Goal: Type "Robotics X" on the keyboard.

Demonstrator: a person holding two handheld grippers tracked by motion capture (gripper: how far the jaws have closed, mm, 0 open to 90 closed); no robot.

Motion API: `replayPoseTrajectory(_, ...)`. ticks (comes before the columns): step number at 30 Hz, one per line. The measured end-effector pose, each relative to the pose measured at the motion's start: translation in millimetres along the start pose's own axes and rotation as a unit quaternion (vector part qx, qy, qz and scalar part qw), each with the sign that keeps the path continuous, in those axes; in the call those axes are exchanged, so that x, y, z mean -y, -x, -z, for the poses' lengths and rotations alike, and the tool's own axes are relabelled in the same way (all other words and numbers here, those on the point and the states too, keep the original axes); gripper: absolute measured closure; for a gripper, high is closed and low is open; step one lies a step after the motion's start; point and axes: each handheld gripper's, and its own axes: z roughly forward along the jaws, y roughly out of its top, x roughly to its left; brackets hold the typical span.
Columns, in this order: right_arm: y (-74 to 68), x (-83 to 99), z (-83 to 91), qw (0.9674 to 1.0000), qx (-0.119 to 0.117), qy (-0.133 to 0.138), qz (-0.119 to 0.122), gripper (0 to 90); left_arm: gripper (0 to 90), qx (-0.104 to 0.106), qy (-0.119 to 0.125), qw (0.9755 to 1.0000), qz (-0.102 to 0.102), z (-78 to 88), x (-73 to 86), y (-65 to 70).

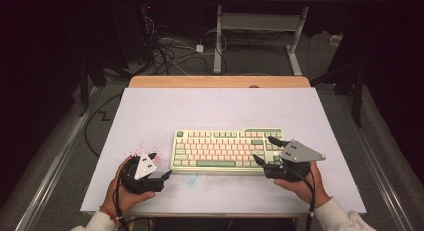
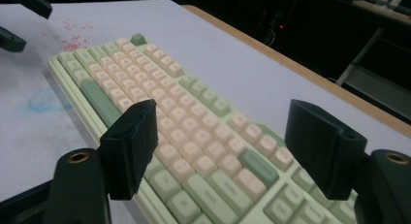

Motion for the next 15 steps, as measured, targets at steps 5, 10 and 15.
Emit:
replayPoseTrajectory(5, 3.0, 19.6, 16.6, 0.9994, 0.027, -0.02, 0.006, 26.1, 39.9, 0.006, -0.006, 0.9999, 0.014, 2.7, -4.3, -0.1)
replayPoseTrajectory(10, 5.1, 35.8, 31.9, 0.9989, 0.039, -0.026, -0.009, 25.5, 67.3, 0.023, -0.022, 0.9994, 0.011, 1.5, -7.8, -0.1)
replayPoseTrajectory(15, 4.0, 46.1, 40.1, 0.9981, 0.048, -0.038, -0.007, 25.5, 86.9, 0.04, -0.032, 0.9986, 0.013, 0.0, -17.6, -0.3)
